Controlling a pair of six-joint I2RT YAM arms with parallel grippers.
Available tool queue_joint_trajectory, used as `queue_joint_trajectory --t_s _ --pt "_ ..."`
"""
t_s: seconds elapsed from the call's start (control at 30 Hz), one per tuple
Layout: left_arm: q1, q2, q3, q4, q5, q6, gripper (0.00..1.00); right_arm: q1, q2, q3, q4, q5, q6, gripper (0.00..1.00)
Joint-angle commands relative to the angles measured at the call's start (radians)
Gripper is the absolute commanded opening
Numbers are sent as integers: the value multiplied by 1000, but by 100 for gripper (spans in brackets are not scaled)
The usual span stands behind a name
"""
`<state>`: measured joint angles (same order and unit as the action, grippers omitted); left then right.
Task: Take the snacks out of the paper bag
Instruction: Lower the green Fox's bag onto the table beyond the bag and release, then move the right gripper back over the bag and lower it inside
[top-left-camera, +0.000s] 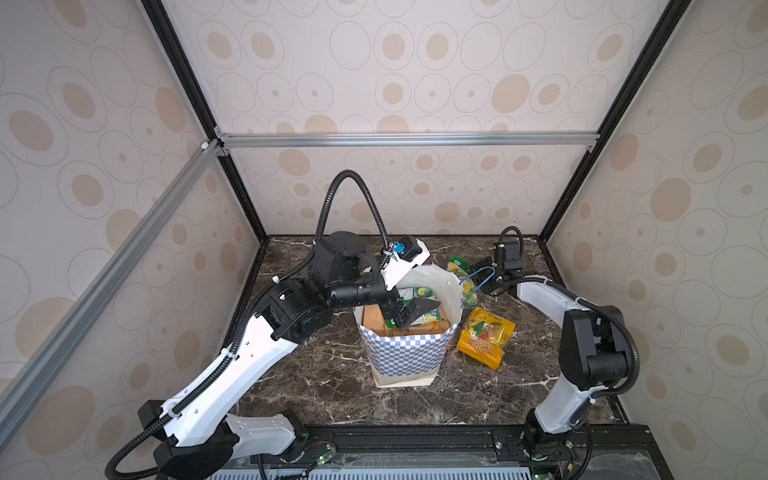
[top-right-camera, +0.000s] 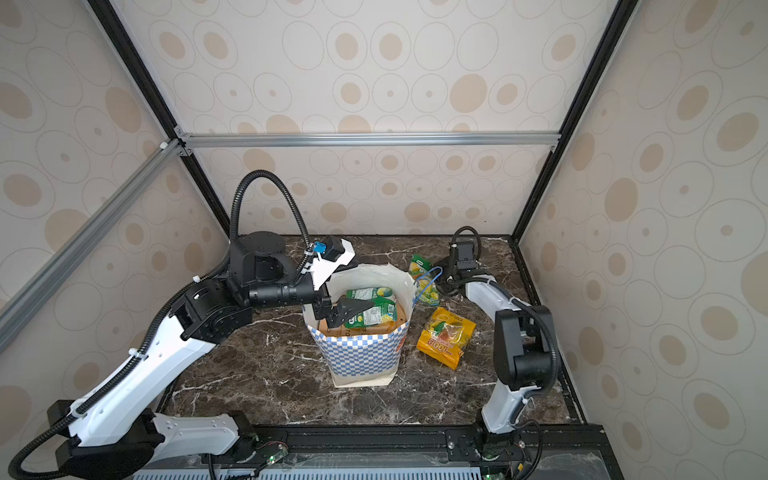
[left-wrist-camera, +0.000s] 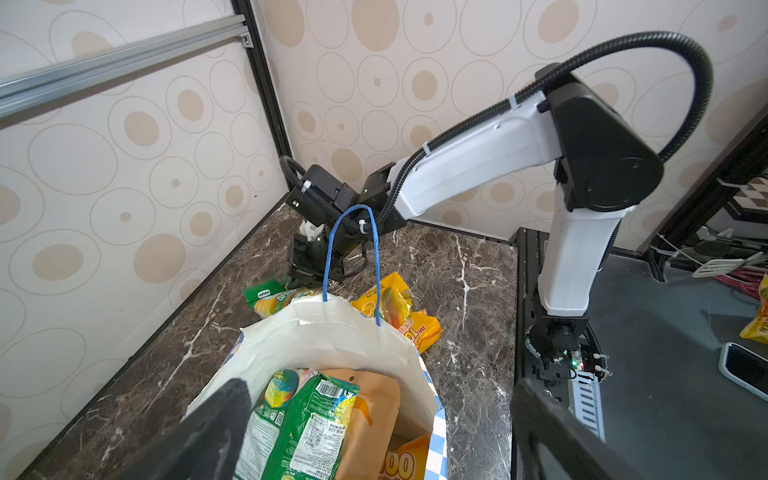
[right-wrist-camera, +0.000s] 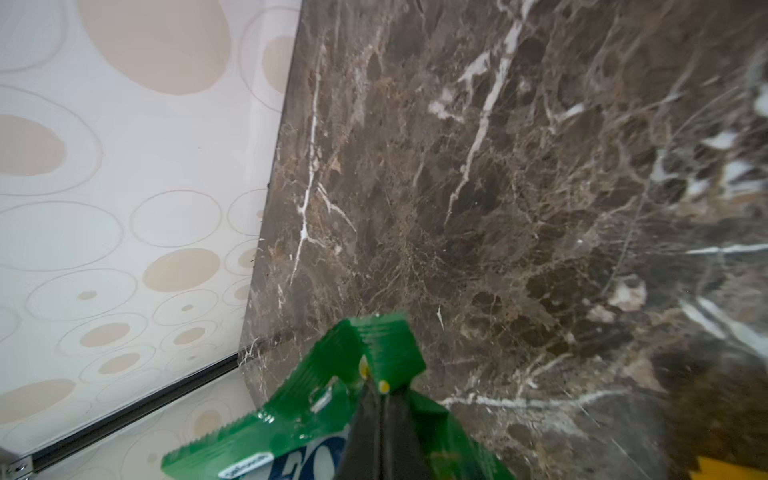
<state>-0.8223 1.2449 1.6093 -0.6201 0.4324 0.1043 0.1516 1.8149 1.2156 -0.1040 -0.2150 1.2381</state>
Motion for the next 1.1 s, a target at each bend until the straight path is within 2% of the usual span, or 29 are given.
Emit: queue_joint_trajectory --t_s 0.0,0.07,0.2,0.33,0.47,0.6,0.7,0.9,1.0,1.07 --pt "-9 -20 39 -21 -38 -5 98 14 48 28 66 -47 55 0" --pt "-9 -24 36 -20 -49 0 98 18 85 29 76 -83 59 5" --pt "-9 -23 32 -20 -50 -10 98 25 95 5 59 -103 48 30" --pt "-9 -18 25 -4 -46 -17 98 25 40 7 -18 -70 -16 38" --pt "-9 -3 37 3 -42 -9 98 25 -47 79 -211 1 -151 48" --pt "-9 10 37 21 -46 1 98 22 -177 120 -339 81 -228 59" --pt "-9 11 39 41 -59 9 98 20 -282 194 -468 102 -276 65" --pt "-9 11 38 62 -82 35 98 41 -440 383 -665 68 -339 70" --pt "-9 0 39 68 -142 71 98 96 -471 490 -744 63 -382 70" --pt "-10 -23 32 75 -203 111 98 189 -467 581 -809 113 -433 71"
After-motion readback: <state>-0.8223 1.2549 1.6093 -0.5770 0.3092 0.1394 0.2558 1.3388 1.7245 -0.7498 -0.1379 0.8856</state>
